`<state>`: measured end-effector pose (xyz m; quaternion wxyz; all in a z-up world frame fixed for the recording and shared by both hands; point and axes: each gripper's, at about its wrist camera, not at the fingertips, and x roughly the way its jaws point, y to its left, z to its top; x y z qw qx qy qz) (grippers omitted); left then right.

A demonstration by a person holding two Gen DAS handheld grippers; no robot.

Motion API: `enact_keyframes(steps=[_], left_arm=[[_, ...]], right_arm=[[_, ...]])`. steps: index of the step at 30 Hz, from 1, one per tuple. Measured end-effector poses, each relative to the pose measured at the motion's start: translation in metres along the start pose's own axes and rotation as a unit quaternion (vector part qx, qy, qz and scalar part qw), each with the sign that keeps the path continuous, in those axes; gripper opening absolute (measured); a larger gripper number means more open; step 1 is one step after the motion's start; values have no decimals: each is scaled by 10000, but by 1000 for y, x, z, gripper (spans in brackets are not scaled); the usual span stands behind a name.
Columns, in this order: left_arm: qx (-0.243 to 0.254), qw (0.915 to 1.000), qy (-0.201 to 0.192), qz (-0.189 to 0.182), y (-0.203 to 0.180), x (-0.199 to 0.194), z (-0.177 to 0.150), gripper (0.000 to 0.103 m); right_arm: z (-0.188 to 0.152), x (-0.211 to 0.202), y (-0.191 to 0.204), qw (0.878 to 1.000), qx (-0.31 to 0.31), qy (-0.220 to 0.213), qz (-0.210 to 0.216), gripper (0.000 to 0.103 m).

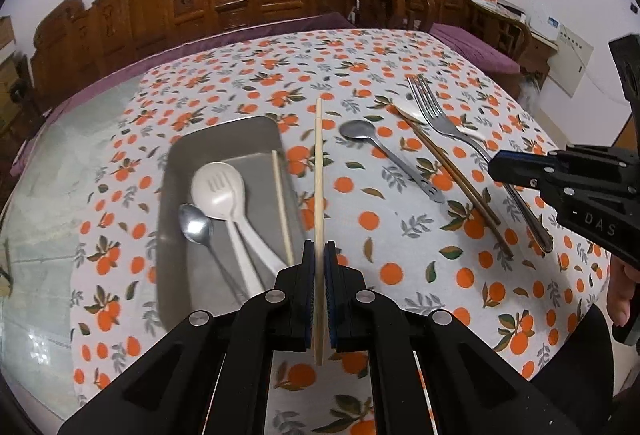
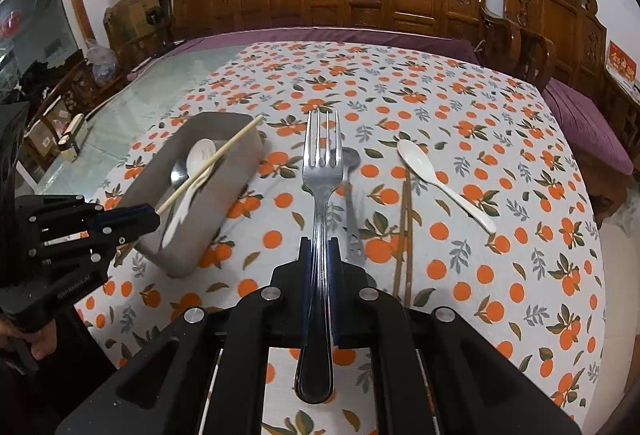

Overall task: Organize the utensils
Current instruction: 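Lower the wooden chopstick into the grey tray and open the left tool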

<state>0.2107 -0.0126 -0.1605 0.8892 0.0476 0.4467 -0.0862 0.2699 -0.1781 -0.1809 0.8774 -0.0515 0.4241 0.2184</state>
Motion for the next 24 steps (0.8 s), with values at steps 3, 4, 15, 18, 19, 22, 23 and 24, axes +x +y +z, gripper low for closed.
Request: enact_keyframes(steps=[3, 4, 15, 18, 19, 22, 23, 24], left_arm=[[-46, 10000, -30, 27, 9, -4, 0, 4], [-65, 10000, -39, 43, 13, -5, -1, 4], [-160, 9997, 171, 102, 56, 8, 0, 4], [-196, 9994, 283, 81, 66, 19, 1, 4], [-206, 9993, 297, 77, 68, 22, 1, 4], [-269, 9991, 339, 29, 72, 29, 2, 4], [-285, 9990, 348, 12, 73, 31, 2, 4], [-308, 9989, 362, 0, 75, 34, 1, 4]], right_arm=[[3, 2, 7, 10000, -49, 0, 28, 9], [4, 3, 9, 10000, -67, 3, 41, 9], [12, 16, 34, 9996, -216, 63, 168, 9], [14, 22, 38, 9995, -241, 103, 189, 9], [14, 24, 39, 9994, -252, 118, 195, 9], [16, 30, 42, 9992, -280, 174, 209, 9], [17, 32, 43, 9992, -284, 192, 220, 9], [18, 34, 44, 9991, -287, 203, 229, 9]])
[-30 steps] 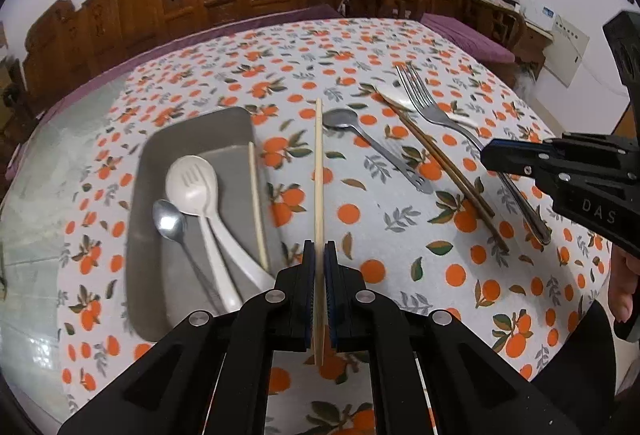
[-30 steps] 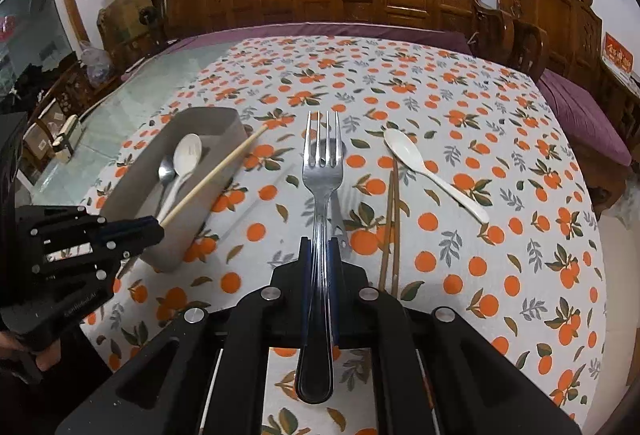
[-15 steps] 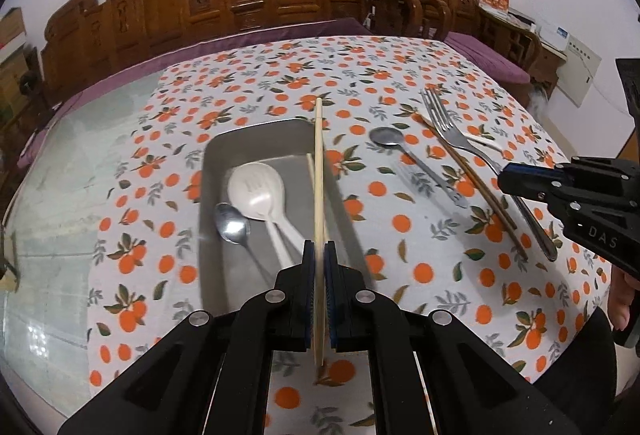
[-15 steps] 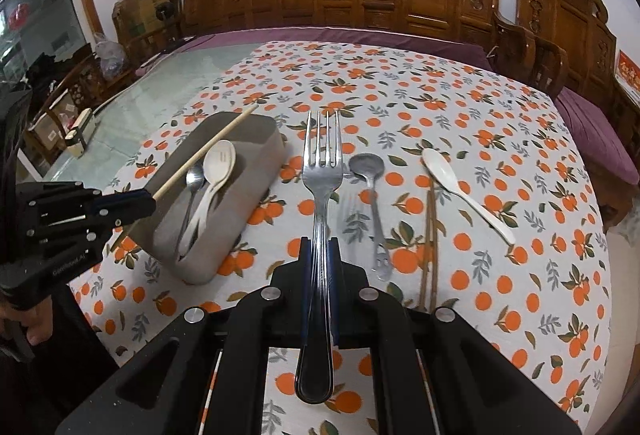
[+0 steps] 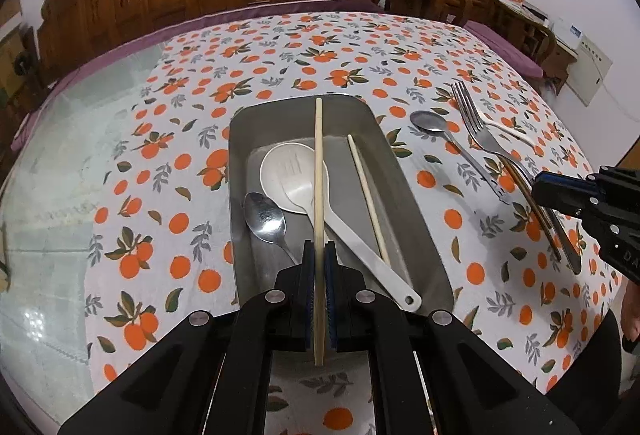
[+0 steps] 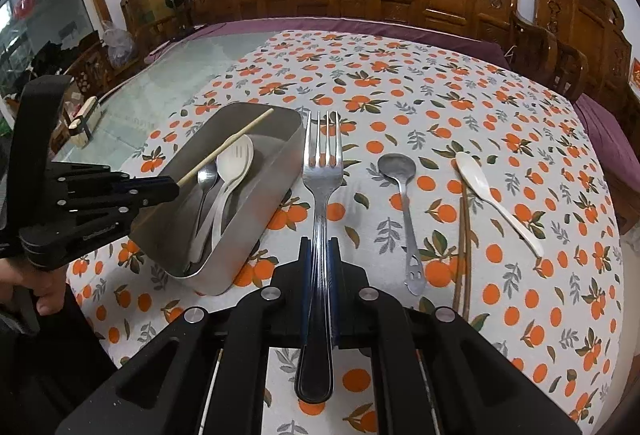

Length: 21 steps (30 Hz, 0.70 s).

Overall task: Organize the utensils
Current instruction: 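Lower the wooden chopstick into the grey tray and open the left tool, then carry the metal fork into the grey tray and open the right tool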

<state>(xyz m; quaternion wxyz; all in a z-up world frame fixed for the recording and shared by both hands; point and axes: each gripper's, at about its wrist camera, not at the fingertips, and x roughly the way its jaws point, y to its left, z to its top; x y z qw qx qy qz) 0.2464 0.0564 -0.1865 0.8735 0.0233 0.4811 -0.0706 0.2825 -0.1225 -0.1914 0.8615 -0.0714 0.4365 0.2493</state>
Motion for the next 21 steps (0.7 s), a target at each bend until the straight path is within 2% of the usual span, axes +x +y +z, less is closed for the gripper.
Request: enact_keyframes(steps=[8, 21], left_arm=[[-122, 9998, 7, -138, 12, 13, -1, 4], [-295, 9981, -500, -209, 30, -11, 7, 10]], right_arm=[[9, 13, 6, 9999, -44, 63, 85, 9], [25, 22, 33, 9993, -185, 5, 317, 9]])
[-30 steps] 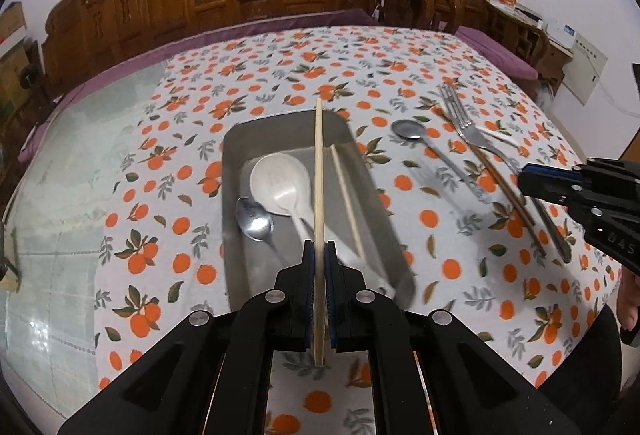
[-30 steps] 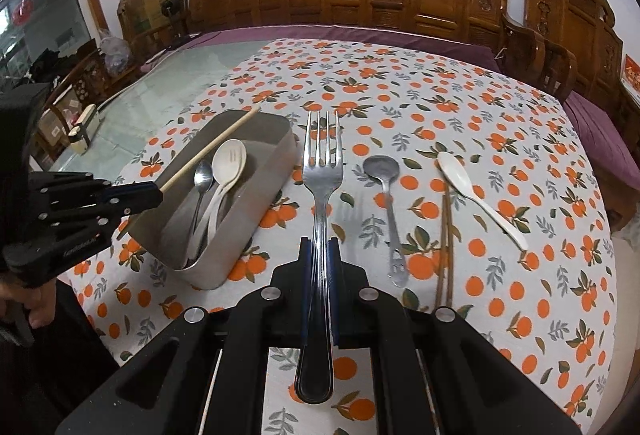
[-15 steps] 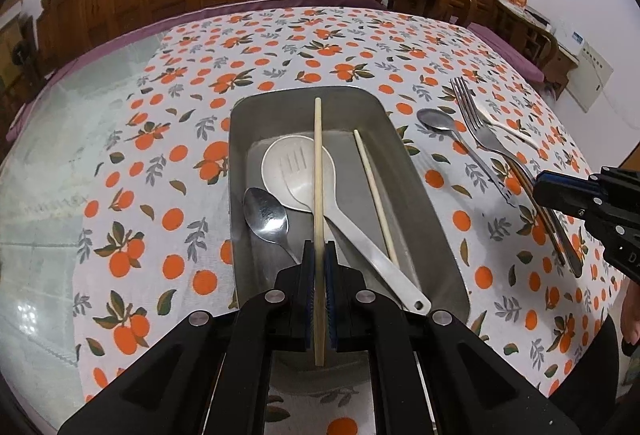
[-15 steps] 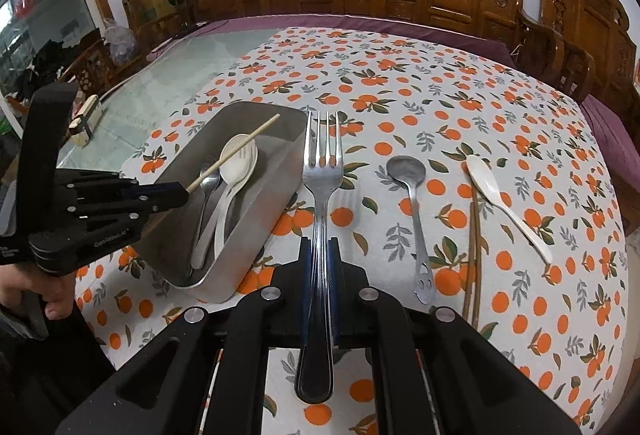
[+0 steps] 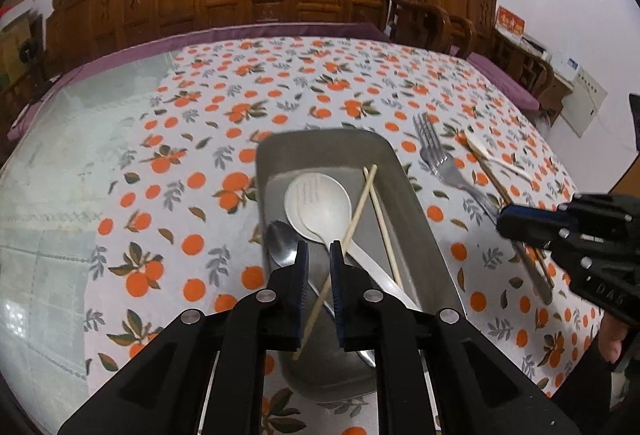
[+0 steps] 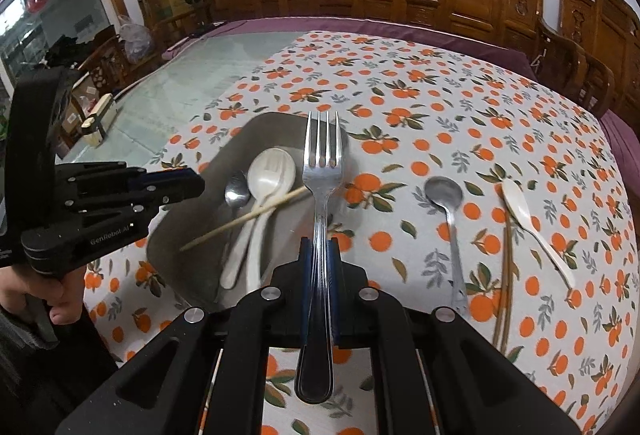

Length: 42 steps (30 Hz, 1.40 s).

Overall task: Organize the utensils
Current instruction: 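Carry the metal fork into the grey tray and open the right tool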

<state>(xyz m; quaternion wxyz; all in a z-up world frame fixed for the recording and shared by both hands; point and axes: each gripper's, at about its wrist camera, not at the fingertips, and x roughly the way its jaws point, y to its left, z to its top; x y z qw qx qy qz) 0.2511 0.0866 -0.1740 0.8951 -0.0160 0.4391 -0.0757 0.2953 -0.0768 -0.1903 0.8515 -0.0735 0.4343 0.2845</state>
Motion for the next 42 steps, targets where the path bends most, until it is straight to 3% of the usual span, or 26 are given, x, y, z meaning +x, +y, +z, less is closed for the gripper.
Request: enact_keyframes(steps=[4, 15, 29, 36, 42], left_arm=[[-99, 9997, -173, 103, 12, -10, 4, 15], [-304, 9983, -366, 338, 39, -25, 7, 15], [-320, 9978, -429, 394, 43, -30, 7, 16], [-316, 9977, -450, 401, 40, -30, 9, 16], [-275, 9977, -499, 360, 34, -29, 11, 16]], right_arm=[[6, 8, 12, 9999, -56, 17, 85, 9], [25, 40, 42, 9996, -67, 106, 239, 9], [21, 84, 54, 9988, 168, 405, 203, 9], [17, 89, 55, 9983, 216, 444, 324, 10], [19, 71, 49, 9980, 224, 172, 571, 11]])
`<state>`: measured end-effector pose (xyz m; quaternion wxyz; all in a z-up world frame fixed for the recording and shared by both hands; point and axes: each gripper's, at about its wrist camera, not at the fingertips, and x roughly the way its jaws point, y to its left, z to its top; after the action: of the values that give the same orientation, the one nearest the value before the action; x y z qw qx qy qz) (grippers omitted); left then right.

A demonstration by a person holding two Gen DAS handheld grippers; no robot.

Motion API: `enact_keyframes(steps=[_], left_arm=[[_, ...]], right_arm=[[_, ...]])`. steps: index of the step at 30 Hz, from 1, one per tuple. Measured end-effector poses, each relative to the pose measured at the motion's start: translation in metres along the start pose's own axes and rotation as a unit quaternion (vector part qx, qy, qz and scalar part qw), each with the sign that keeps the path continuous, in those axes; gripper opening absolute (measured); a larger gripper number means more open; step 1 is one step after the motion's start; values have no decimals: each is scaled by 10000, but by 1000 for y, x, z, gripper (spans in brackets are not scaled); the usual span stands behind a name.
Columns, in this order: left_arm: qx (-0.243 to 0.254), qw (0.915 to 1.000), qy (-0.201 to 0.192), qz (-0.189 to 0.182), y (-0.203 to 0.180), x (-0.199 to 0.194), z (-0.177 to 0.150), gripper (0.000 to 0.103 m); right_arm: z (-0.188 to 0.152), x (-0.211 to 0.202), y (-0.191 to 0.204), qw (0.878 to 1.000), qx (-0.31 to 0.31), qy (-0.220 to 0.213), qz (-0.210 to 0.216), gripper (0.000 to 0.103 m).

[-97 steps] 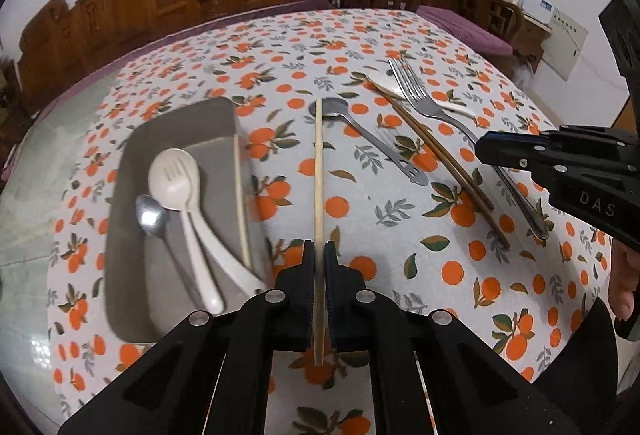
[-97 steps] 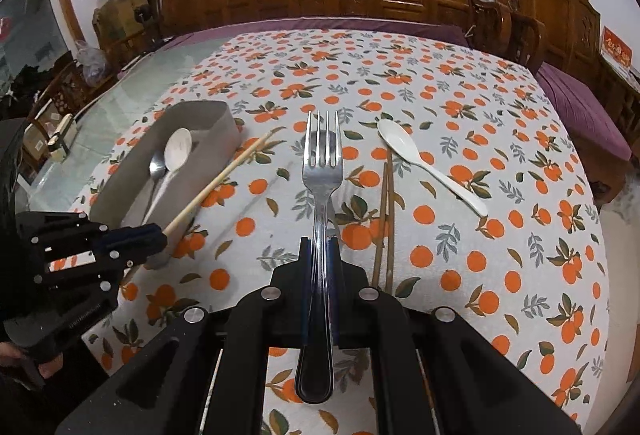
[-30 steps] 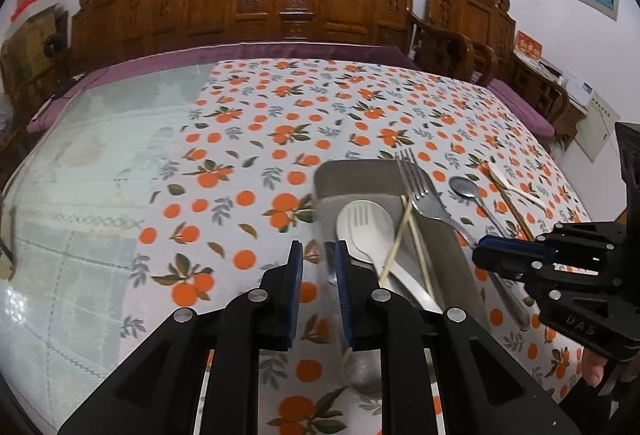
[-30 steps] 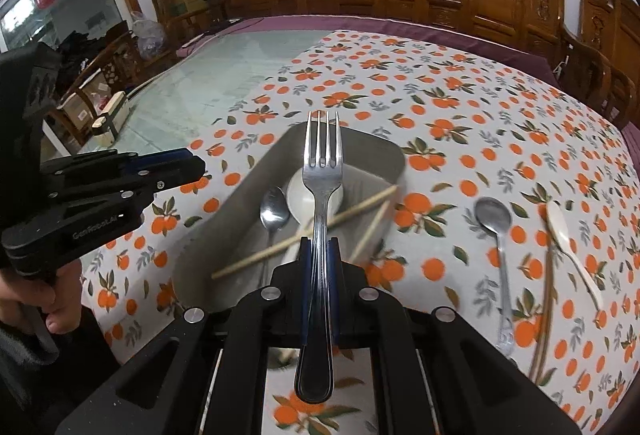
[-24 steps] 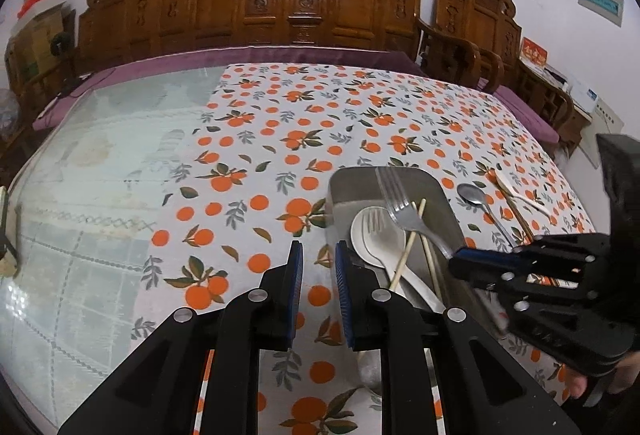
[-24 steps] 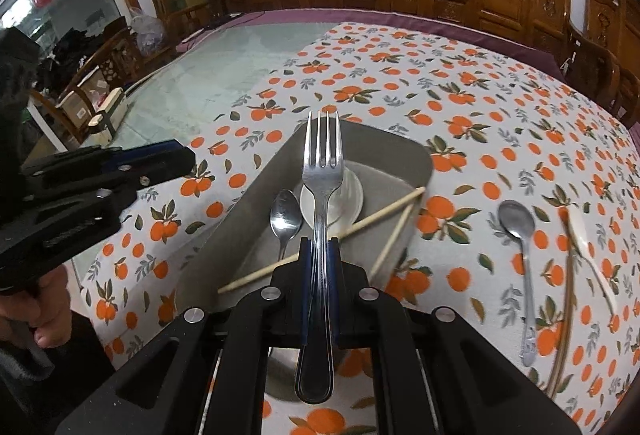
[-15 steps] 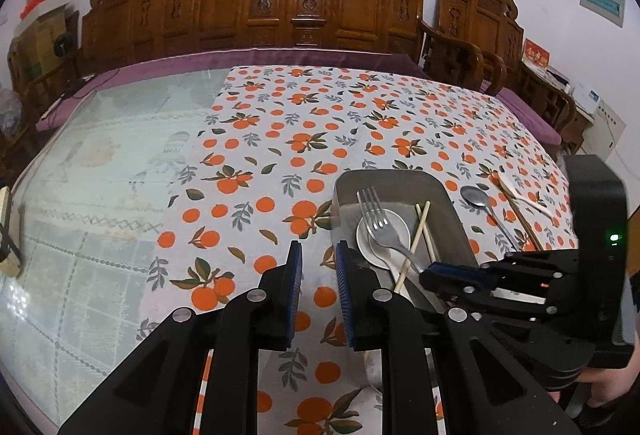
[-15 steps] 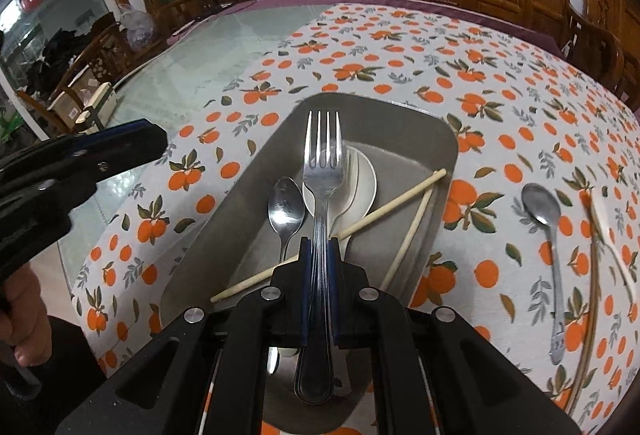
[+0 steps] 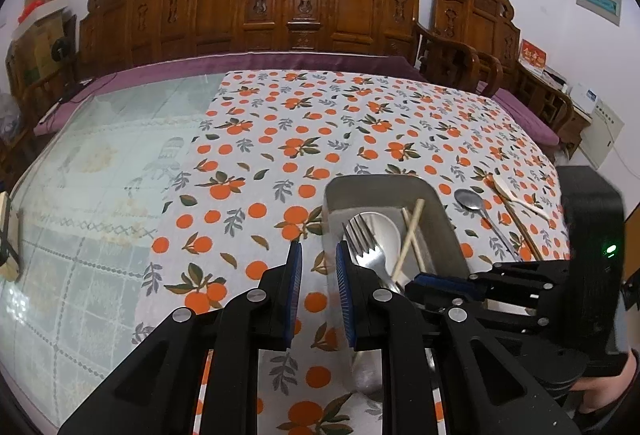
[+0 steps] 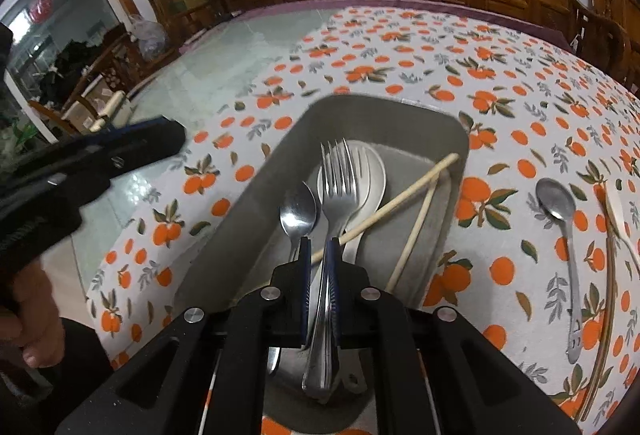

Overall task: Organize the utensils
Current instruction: 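Carry the metal fork into the grey tray and open the right tool, then reach to the table and grasp a wooden chopstick with the right tool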

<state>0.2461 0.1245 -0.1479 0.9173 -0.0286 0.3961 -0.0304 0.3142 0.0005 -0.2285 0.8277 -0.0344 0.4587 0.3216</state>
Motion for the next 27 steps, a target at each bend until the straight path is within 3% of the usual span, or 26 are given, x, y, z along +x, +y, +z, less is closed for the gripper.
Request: enact_keyframes(steps=[11, 27], left_arm=[[239, 9995, -172, -98, -43, -21, -5, 16], [780, 9960, -202, -381, -125, -64, -25, 19]], right_arm=[[-24, -91, -36, 9975, -142, -555, -408, 11], [-82, -193, -112, 9890, 298, -937, -1102, 11]])
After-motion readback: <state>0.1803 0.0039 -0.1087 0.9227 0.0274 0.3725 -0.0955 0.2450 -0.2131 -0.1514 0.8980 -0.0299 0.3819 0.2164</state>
